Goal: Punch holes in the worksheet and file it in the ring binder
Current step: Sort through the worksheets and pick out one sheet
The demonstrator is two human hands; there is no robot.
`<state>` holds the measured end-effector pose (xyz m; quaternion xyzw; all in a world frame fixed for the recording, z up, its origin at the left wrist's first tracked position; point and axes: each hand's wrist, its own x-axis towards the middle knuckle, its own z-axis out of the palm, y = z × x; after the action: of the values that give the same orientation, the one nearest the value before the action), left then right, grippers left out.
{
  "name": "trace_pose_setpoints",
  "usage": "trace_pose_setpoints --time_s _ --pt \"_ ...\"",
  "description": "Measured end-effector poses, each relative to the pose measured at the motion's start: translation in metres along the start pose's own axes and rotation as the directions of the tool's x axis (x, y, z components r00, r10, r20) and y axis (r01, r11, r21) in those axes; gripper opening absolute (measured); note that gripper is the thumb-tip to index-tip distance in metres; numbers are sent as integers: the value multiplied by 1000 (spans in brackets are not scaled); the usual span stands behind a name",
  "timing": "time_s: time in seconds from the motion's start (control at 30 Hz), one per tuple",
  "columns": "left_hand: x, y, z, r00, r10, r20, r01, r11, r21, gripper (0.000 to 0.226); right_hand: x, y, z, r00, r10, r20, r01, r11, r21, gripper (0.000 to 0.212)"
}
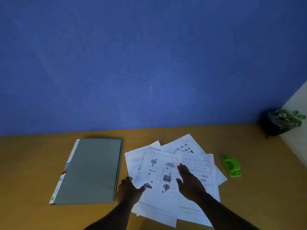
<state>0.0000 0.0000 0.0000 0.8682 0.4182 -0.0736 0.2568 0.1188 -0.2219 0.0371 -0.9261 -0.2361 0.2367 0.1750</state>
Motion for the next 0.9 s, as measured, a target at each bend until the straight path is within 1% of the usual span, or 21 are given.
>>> trace_pose_setpoints --time_s 0.1,0.23,0.5,0.7,0.9 --pt "-3 -3 7 997 -49 64 49 999 -2 95 -5 -2 11 997 -20 76 22 999 -32 62" --pt "-1 -5 19 996 -71 54 71 997 1 102 -6 -2 24 988 -24 155 34 997 -63 61" --pt "0 -12 28 999 -48 15 47 995 91 91 -5 6 42 965 -5 262 35 994 -108 60" --pt "-1 -18 32 999 -41 28 40 999 32 77 -4 9 55 956 4 295 39 989 -140 60" --pt "-4 -20 35 999 -40 0 40 999 29 72 -5 11 63 953 19 304 20 992 -124 62"
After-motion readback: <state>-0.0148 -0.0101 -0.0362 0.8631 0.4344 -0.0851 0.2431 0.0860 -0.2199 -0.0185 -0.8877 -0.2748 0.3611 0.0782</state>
